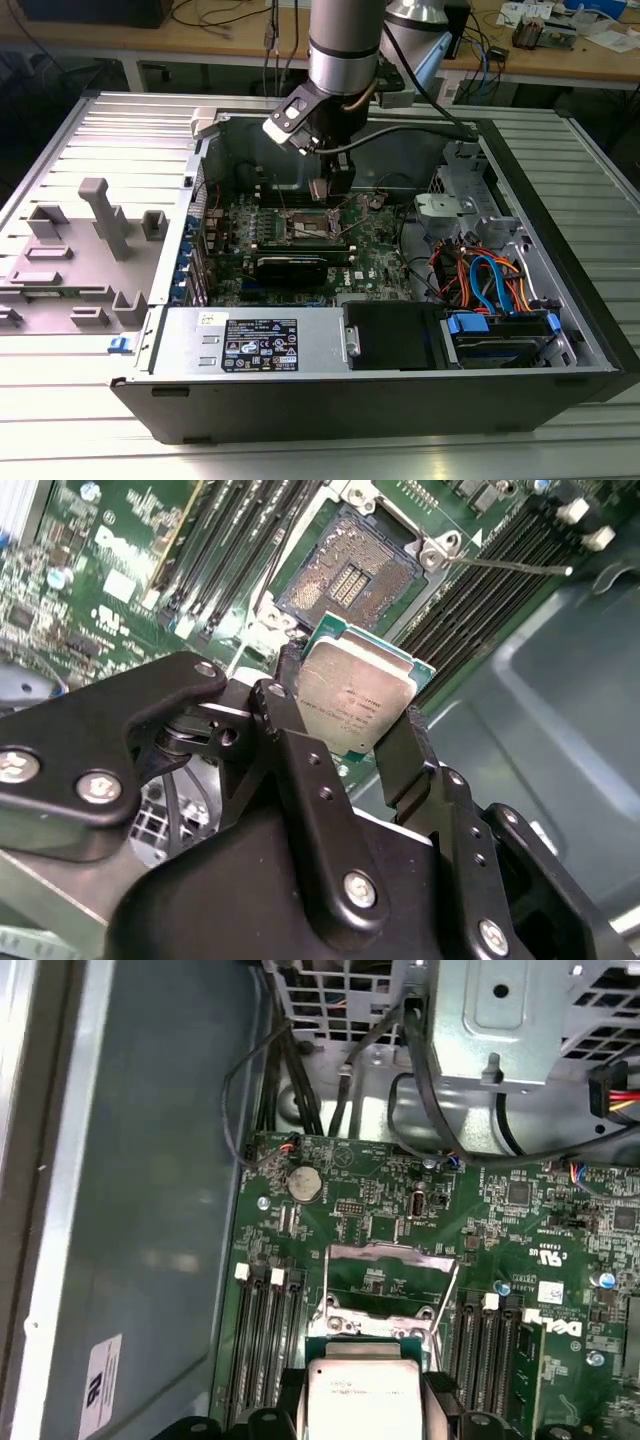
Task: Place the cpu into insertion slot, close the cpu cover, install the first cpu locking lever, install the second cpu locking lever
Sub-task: 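Place the cpu into insertion slot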
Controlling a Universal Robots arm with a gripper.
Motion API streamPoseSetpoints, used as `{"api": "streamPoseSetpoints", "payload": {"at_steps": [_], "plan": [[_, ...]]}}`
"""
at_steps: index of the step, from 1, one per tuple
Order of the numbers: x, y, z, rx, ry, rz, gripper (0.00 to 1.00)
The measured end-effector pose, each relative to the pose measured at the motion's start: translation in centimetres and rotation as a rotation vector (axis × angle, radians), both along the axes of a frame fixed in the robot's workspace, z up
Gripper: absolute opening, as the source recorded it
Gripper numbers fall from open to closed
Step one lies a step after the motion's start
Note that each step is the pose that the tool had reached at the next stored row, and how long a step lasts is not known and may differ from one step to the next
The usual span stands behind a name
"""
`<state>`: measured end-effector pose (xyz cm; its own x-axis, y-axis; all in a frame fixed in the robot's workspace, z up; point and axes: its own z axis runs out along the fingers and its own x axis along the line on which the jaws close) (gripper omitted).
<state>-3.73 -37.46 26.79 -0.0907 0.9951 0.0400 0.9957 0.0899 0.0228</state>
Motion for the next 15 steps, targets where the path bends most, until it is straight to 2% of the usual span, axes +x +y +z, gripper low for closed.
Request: {"api": "streamPoseSetpoints", "payload": {"at_steps": [6, 15], "plan": [[-0.01, 0.00, -0.92, -0.0001, 0.0000, -0.088, 0.54], [-0.15, 0.00, -1.06, 0.0002, -0.0011, -0.098, 0.54]]}}
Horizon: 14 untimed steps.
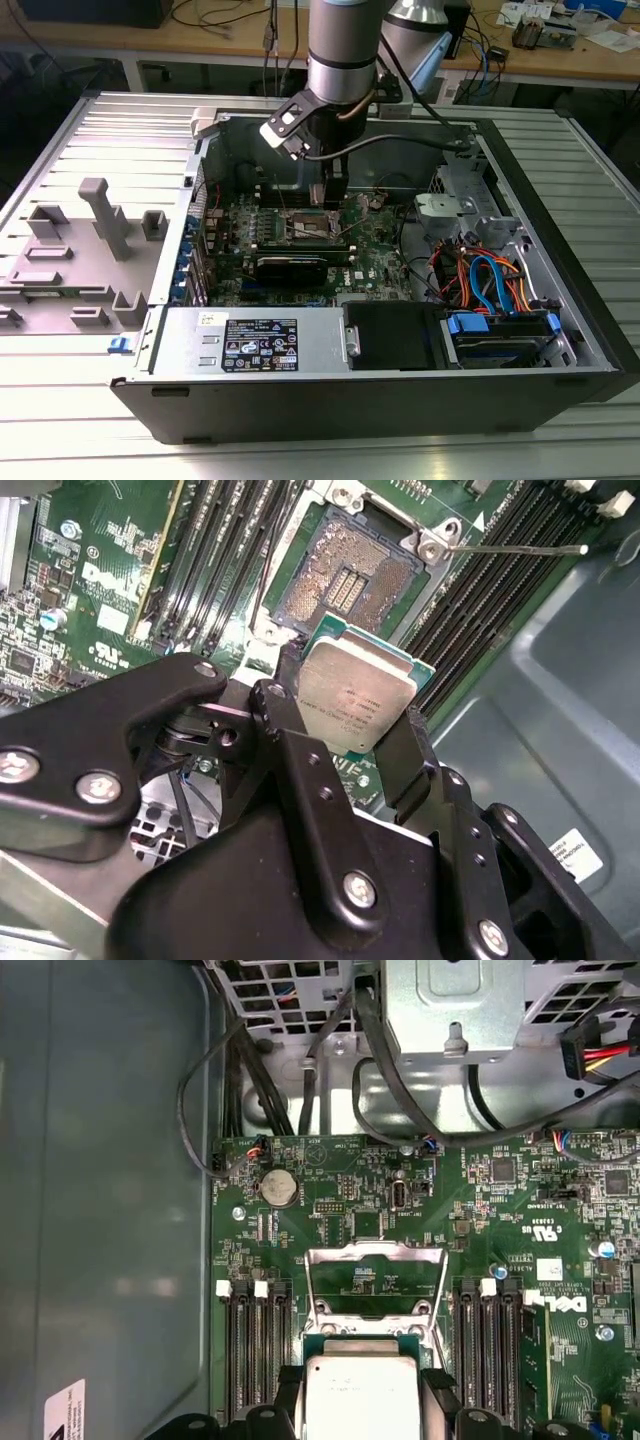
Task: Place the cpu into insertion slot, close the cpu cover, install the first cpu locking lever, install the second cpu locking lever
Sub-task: 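Place the cpu into insertion slot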
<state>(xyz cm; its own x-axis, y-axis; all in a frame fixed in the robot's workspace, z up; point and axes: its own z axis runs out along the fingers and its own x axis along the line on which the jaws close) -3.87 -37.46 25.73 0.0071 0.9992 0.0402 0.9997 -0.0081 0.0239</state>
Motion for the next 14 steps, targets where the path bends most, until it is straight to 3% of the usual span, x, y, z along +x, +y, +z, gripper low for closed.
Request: {"api": "streamPoseSetpoints", "payload": {"at_steps": [1, 2, 7, 12, 14], "plan": [[-0.3, 0.00, -0.06, -0.0003, -0.0043, 0.000, 0.54], [-0.7, 0.00, -0.20, -0.0002, -0.0133, 0.000, 0.54], [-1.9, 0.00, -1.07, -0.0002, -0.0272, 0.001, 0.54], [-2.7, 0.00, -1.98, -0.0002, -0.0335, 0.003, 0.54], [-2.7, -0.01, -2.08, -0.0009, -0.0430, 0.004, 0.54]]}}
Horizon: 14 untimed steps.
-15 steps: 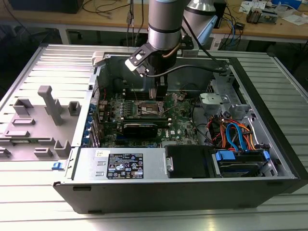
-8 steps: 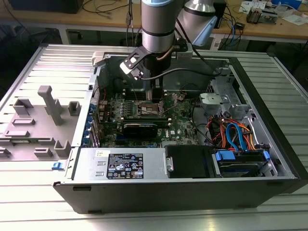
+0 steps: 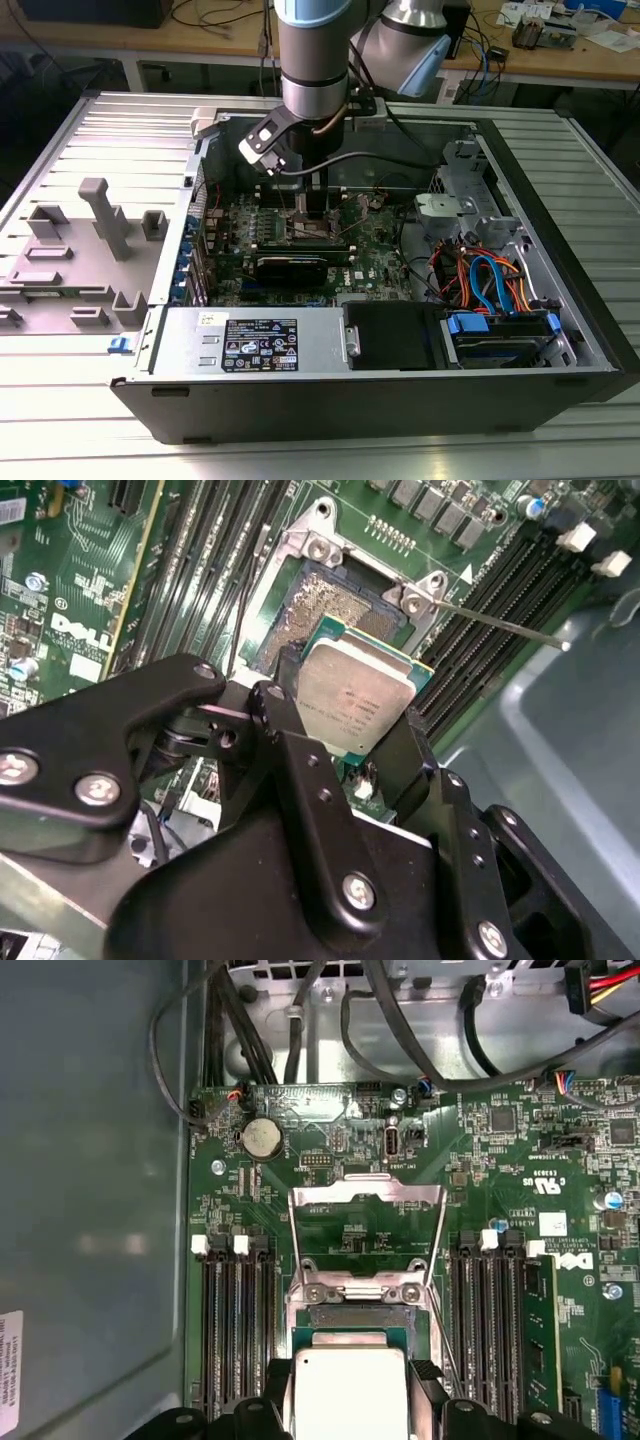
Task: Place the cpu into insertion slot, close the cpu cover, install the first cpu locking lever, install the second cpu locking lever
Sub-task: 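Place the cpu into insertion slot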
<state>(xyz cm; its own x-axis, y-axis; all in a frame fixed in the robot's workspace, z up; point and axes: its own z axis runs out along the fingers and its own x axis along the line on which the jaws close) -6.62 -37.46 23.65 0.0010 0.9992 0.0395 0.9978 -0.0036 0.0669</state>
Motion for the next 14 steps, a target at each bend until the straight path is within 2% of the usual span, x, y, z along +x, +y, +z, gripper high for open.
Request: {"api": "streamPoseSetpoints", "payload": {"at_steps": [2, 3, 14], "plan": [[-0.11, 0.01, -0.10, -0.0006, -0.0131, 0.000, 0.54], [-0.15, 0.00, -0.20, -0.0007, -0.0153, 0.000, 0.54], [-0.15, 0.00, -0.33, -0.0008, -0.0155, 0.000, 0.54]]}}
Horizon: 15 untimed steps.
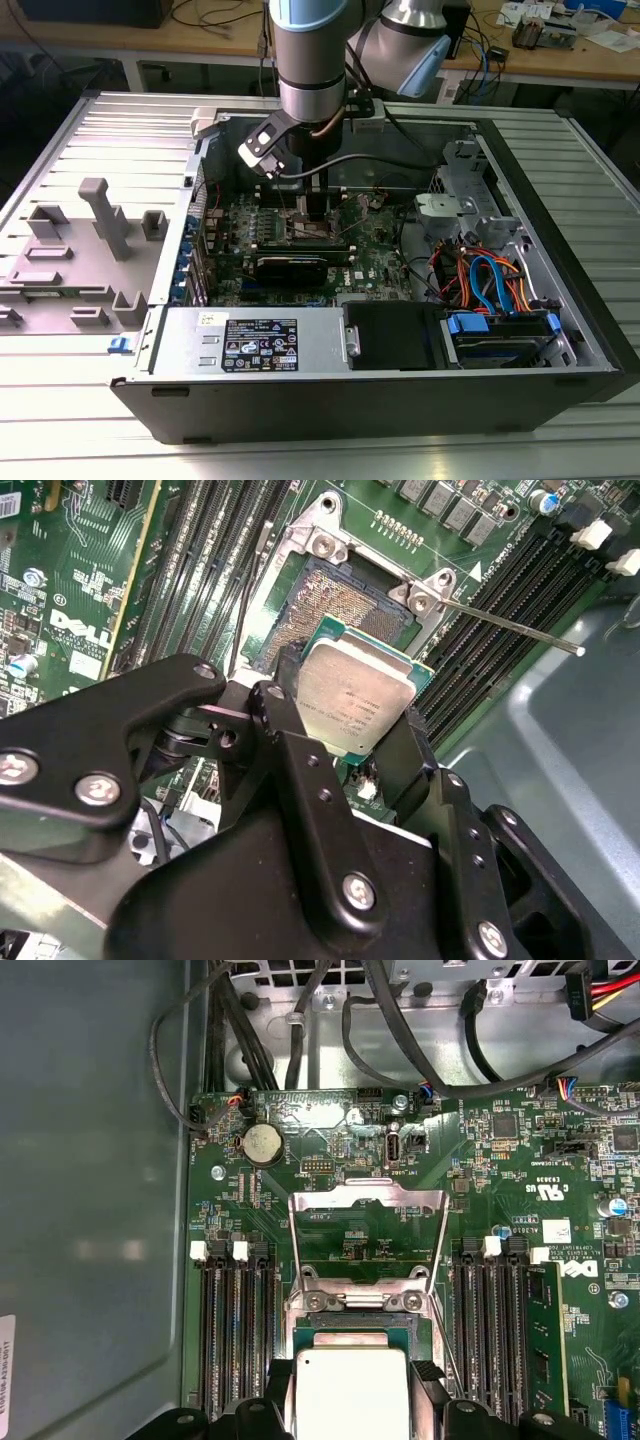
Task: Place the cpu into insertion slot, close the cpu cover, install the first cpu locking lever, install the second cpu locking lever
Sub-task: 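Place the cpu into insertion slot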
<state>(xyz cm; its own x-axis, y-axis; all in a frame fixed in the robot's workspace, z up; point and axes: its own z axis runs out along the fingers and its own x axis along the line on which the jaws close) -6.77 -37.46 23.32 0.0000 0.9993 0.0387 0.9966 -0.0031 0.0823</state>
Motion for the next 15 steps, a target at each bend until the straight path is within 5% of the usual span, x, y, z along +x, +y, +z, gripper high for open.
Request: {"api": "streamPoseSetpoints", "payload": {"at_steps": [2, 7, 15], "plan": [[0.0, 0.02, -0.05, -0.0030, -0.0006, 0.000, 0.54], [0.0, 0.20, -0.50, -0.0301, -0.0021, 0.000, 0.54], [-0.2, 0.16, -1.72, -0.0187, -0.0112, 0.000, 0.54]]}}
